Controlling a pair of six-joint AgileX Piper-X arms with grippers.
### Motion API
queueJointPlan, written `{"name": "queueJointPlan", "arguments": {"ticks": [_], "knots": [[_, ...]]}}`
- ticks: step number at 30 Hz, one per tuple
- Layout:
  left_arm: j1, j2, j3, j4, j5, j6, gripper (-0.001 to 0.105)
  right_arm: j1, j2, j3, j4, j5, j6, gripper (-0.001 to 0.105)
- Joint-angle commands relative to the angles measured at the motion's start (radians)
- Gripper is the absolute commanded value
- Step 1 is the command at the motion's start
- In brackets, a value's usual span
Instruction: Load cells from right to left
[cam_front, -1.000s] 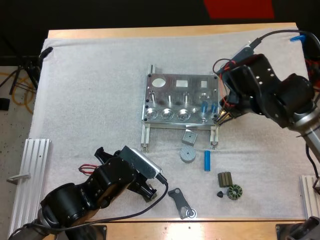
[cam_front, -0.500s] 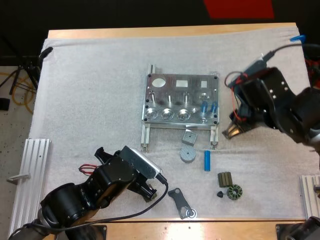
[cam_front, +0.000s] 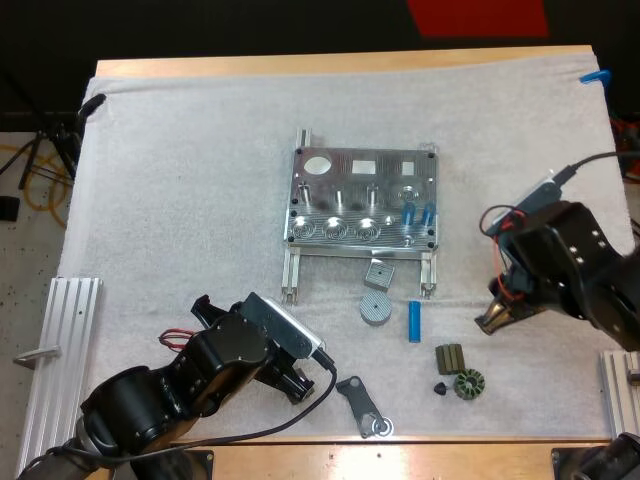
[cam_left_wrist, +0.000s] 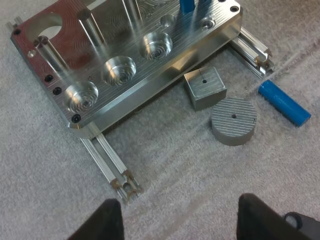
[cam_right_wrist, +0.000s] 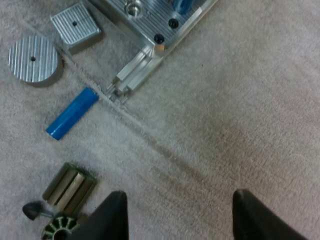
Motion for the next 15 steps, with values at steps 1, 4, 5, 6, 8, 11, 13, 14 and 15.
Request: {"name": "queueJointPlan", "arguments": {"ticks": [1,4,5,6,8,11,13,14,15], "knots": [[0.0,-0.004,-0.004,-0.004,0.001,0.001,0.05,-0.006,-0.024,0.008,-0.007,-0.007,0.003,0.047],[0.0,-0.004,-0.004,-0.004,0.001,0.001,0.05,-0.006,-0.06,0.031,-0.007,-0.007,0.003,0.047],[0.0,-0.004,-0.004,-0.004,0.001,0.001,0.05,-0.006,-0.064,0.034,-0.007,-0.007,0.003,0.047],[0.0,-0.004,-0.004,-0.004,0.004,0.001,0.05,-0.006,-0.076,0.04,-0.007,-0.007,0.003,0.047],[0.0,-0.004,-0.004,-0.004,0.014,0.001,0.05,-0.006,-0.091,0.045,-0.005,-0.007,0.011,0.047],[0.0,-0.004,-0.004,-0.006,0.023,0.001,0.05,-0.006,-0.109,0.044,-0.005,-0.007,0.015,0.047],[0.0,-0.004,-0.004,-0.011,0.023,0.001,0.05,-0.006,-0.122,0.044,-0.005,-0.007,0.015,0.047],[0.0,-0.004,-0.004,-0.013,0.023,0.001,0.05,-0.006,-0.125,0.044,-0.005,-0.007,0.015,0.047],[0.0,-0.004,-0.004,-0.018,0.023,0.001,0.05,-0.006,-0.13,0.044,-0.005,-0.007,0.015,0.047]]}}
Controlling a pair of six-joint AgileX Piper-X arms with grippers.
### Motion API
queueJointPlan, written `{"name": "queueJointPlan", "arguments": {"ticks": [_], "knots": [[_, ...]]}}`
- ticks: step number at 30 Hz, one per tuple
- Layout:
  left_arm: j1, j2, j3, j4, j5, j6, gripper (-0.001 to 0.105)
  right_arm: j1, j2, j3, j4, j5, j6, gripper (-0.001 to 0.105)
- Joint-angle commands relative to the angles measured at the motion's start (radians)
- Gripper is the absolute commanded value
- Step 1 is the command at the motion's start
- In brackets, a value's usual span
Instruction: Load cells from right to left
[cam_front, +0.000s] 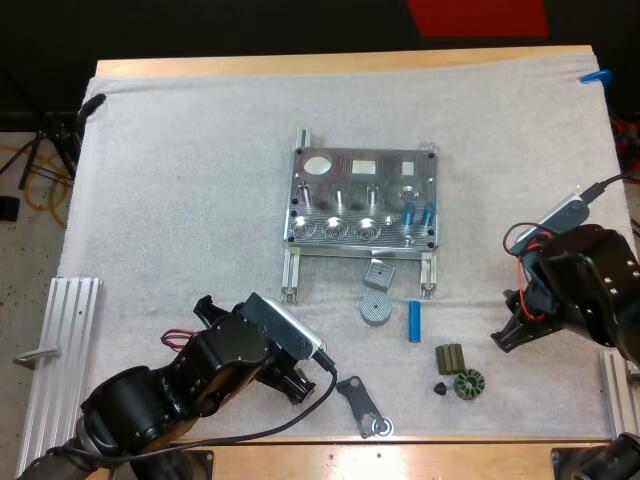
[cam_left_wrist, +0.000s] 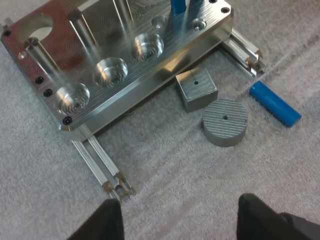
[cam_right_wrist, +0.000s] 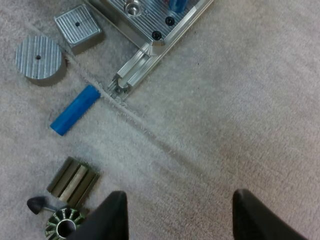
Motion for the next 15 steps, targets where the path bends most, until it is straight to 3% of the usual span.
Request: {"name": "queueJointPlan", "arguments": {"ticks": [1,15], "knots": [[0.0,-0.004,-0.004,-0.016,0.001,0.001,0.05,-0.006,-0.012,-0.001,-0.005,-0.007,0.004,0.047],[0.0,-0.004,-0.004,-0.049,0.001,0.001,0.05,-0.006,-0.021,-0.001,-0.007,-0.007,0.005,0.047]]}}
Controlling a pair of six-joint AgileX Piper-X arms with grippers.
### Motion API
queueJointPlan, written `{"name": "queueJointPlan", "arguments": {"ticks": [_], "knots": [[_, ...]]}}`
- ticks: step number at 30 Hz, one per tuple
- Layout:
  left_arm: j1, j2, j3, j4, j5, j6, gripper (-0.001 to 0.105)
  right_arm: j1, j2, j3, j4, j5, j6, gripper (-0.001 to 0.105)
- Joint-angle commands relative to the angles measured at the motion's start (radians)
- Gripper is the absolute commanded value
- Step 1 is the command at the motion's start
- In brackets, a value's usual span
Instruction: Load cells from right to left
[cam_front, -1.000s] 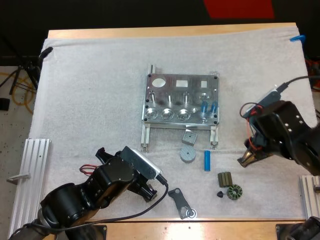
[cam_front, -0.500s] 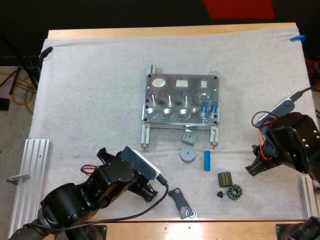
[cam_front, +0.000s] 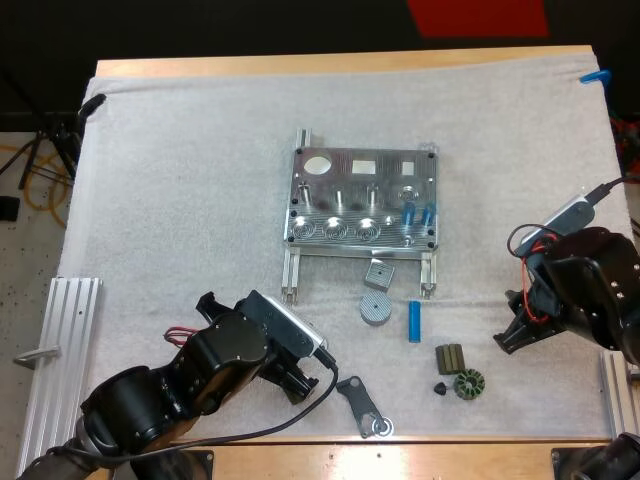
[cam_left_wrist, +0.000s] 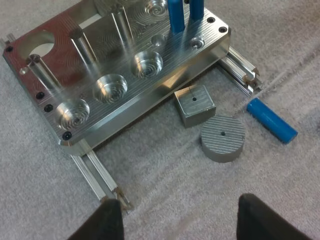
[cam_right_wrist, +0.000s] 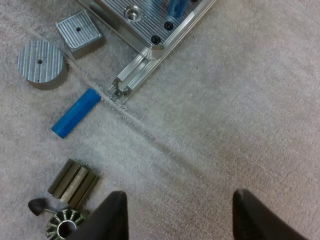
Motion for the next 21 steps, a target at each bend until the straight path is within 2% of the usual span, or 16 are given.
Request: {"name": "queueJointPlan", "arguments": {"ticks": [1,21], "knots": [[0.0,-0.004,-0.004,-0.012,0.0,0.001,0.05,-0.006,-0.009,-0.001,-0.007,-0.007,0.004,0.047],[0.0,-0.004,-0.004,-0.012,0.0,0.001,0.05,-0.006,-0.009,-0.001,-0.004,-0.024,0.004,0.047]]}}
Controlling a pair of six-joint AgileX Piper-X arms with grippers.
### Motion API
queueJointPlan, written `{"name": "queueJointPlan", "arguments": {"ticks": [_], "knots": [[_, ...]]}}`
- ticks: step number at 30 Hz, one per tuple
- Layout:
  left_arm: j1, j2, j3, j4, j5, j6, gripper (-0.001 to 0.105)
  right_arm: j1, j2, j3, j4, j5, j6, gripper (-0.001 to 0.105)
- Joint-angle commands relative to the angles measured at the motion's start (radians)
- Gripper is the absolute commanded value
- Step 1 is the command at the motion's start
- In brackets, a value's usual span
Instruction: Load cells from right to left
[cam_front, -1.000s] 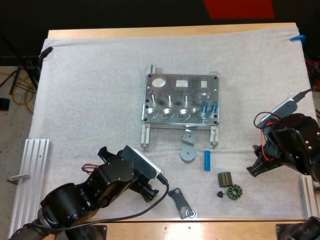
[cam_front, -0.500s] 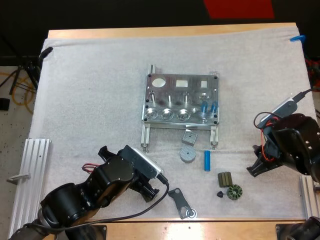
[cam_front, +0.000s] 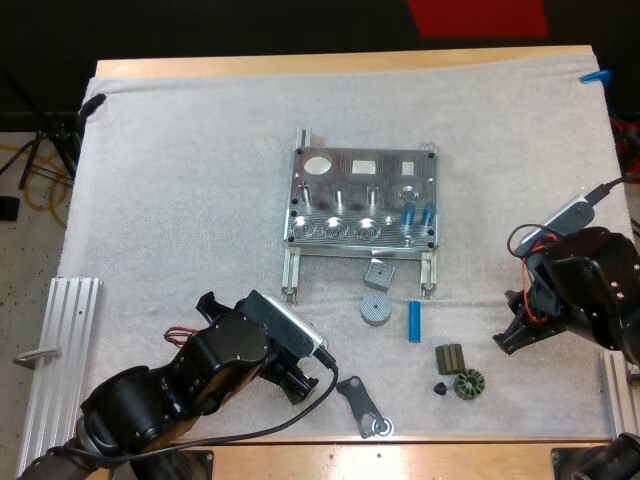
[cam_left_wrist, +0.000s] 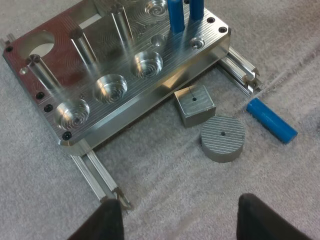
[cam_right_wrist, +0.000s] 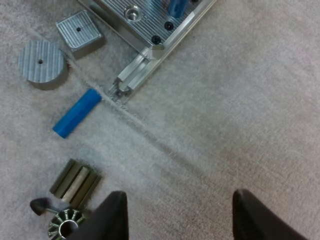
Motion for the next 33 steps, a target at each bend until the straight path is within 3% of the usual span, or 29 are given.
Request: {"name": "queueJointPlan", "arguments": {"ticks": [1,8,11,17,22,29,33], "knots": [[0.0,-0.004,-0.004,-0.012,0.0,0.001,0.05,-0.006,-0.009,-0.001,-0.001,-0.024,0.006,0.047],[0.0,-0.004,-0.004,-0.012,0.002,0.001,0.05,-0.006,-0.009,-0.001,0.021,-0.075,0.035,0.047],[0.0,0.004,-0.004,-0.014,0.039,0.001,0.05,-0.006,-0.009,0.006,0.039,-0.076,0.042,0.047],[0.0,0.082,-0.004,-0.046,0.097,0.001,0.05,-0.006,-0.086,0.086,0.031,-0.081,0.042,0.047],[-0.009,0.18,-0.004,-0.156,0.157,0.001,0.05,-0.006,-0.179,0.166,0.019,-0.081,0.042,0.047],[-0.072,0.315,-0.004,-0.28,0.148,-0.027,0.05,-0.006,-0.265,0.199,0.025,-0.067,0.048,0.047],[-0.124,0.406,-0.004,-0.35,0.093,-0.118,0.05,-0.006,-0.289,0.213,0.025,-0.048,0.048,0.047]]}}
